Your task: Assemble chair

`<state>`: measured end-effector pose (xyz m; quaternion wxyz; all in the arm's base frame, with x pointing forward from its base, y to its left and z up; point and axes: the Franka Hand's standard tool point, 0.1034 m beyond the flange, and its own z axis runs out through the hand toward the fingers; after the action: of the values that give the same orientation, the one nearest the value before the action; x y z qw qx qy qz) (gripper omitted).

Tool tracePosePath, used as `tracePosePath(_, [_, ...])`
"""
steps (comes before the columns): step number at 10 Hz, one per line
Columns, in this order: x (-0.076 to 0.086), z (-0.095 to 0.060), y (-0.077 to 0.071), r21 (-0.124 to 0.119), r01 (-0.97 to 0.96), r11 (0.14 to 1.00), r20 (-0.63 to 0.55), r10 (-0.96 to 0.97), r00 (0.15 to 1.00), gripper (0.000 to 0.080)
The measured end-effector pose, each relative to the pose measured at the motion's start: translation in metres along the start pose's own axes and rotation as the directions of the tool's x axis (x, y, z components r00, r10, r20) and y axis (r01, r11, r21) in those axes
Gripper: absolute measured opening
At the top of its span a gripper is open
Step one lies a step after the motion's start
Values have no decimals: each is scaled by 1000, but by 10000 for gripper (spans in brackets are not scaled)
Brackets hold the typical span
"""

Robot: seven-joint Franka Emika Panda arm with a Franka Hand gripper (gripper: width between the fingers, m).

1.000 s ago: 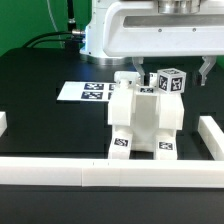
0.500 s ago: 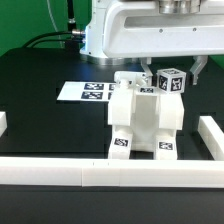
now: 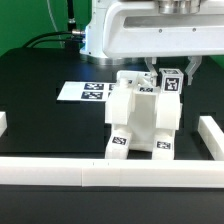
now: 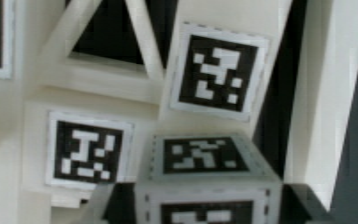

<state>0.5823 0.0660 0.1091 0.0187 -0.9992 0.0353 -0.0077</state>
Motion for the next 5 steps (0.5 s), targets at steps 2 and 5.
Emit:
tracePosePath(2, [0, 0, 0, 1, -152, 988, 0, 152, 988, 278])
tracePosePath(5, [0, 0, 0, 1, -350, 937, 1, 350, 937, 278])
